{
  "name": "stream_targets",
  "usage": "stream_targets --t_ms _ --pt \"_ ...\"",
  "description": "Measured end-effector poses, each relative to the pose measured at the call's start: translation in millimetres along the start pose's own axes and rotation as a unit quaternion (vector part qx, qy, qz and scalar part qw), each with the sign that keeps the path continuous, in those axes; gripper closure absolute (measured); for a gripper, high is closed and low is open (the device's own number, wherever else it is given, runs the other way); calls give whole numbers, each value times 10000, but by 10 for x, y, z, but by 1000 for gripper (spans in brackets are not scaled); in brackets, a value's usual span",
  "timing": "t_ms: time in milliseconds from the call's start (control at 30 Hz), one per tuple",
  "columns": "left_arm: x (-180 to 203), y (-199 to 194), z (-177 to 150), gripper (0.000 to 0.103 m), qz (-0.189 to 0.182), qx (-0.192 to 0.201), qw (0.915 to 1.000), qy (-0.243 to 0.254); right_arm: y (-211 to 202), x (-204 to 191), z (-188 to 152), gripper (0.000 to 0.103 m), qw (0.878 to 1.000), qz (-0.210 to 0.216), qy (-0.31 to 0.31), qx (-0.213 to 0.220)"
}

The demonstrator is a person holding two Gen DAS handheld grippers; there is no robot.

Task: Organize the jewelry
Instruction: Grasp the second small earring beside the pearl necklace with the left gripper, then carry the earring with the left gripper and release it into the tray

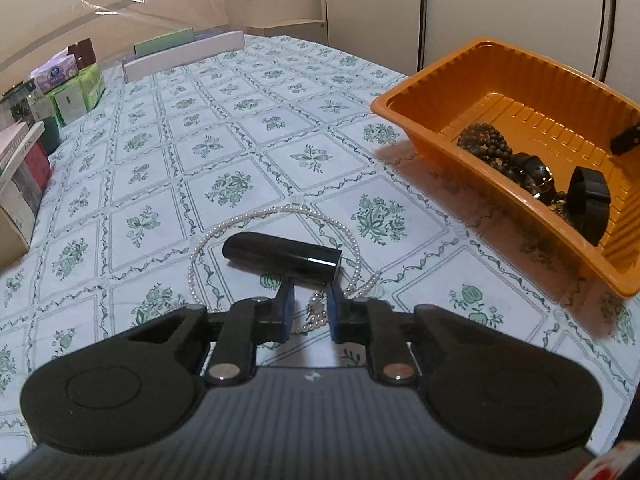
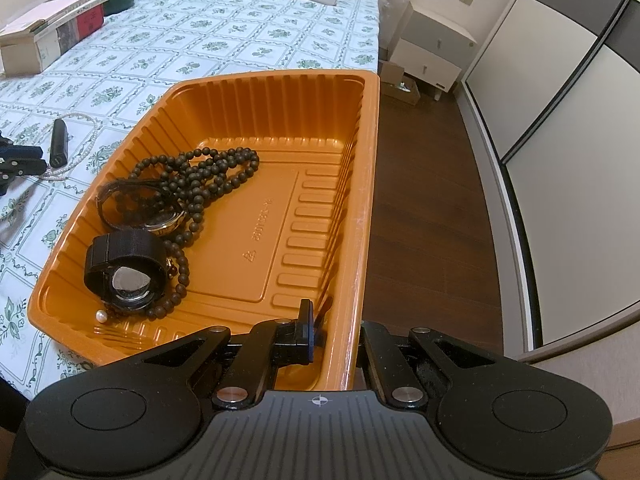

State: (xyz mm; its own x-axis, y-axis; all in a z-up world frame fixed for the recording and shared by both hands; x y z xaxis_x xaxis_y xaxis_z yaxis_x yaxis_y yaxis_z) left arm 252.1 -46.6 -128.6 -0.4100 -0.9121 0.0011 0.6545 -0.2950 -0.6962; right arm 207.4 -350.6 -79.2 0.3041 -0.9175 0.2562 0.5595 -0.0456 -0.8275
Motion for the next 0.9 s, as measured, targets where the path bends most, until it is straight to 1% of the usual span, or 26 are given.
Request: stream_targets --t_ms 100,167,333,467,700,900 --pt "-2 17 -15 92 -23 -10 10000 -12 0 -1 -1 100 10000 2 6 -1" --pt "8 14 -15 96 -33 0 10000 17 -3 4 -1 100 10000 -1 6 -1" --pt "16 -38 -16 96 34 63 9999 99 -1 0 -5 100 10000 -5 3 1" --pt "-33 -150 4 96 98 161 9998 101 -2 0 -5 100 10000 -5 4 0" --pt "-98 -386 117 96 196 387 9988 207 -7 5 -5 100 10000 -3 6 1" --pt "-12 -572 242 96 201 624 9972 371 -9 1 -7 100 10000 -2 5 1"
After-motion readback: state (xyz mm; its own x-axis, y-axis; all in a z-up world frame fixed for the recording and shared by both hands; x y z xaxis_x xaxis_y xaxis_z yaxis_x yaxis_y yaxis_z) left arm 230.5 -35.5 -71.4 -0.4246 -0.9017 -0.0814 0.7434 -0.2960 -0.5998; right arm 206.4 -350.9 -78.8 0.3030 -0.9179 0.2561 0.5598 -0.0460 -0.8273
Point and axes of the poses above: each gripper's, at about its wrist camera, not at the fingertips, and y roughly the way its jaws point, x to its right, z to its top, the point moved 10 cm from there along y, roughly the way its jaws point, and after that the axes turned 4 degrees about -y, right-handed, at the moved point
